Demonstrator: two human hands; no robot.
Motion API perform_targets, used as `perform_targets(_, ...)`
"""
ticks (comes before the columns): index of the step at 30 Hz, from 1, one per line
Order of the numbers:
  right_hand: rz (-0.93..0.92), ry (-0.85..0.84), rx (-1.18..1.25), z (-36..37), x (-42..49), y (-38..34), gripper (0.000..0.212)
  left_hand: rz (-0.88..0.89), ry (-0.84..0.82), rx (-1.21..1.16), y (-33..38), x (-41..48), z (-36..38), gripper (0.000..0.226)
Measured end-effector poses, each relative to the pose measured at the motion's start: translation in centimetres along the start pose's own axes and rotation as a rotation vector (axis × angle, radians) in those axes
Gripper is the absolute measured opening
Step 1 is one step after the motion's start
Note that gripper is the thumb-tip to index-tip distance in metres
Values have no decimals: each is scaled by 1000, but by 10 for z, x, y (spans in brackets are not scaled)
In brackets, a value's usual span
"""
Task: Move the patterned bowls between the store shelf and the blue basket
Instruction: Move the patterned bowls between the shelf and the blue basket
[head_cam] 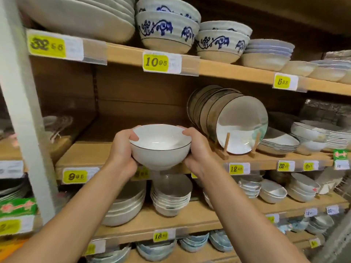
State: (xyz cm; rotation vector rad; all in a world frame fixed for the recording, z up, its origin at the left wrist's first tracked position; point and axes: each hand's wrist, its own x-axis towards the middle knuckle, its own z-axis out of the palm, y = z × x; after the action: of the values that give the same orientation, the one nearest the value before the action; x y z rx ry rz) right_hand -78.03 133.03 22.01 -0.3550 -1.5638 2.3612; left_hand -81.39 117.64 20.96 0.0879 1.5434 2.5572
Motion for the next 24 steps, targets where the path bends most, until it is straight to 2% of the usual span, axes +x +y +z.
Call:
perform_targets(4,33,-142,26,13,47,-2,33,107,137,-47,2,28,6,41)
perform_targets(8,86,-208,58,19,87,8,23,133,255,-25,2,48,9,50)
perform_targets(11,129,-229,56,26,106,19,19,135,344,-31,-3,61,4,38)
perform_targets(14,154,-243,47,34,114,25,19,138,367,-31,-5,72,-4,32)
perform_targets(18,178,-232,41,43,119,31,30,141,382,-33,-5,80,-12,34)
perform_targets(24,181,-181,12,42,122,43,20,137,317,27,-9,86,-25,38)
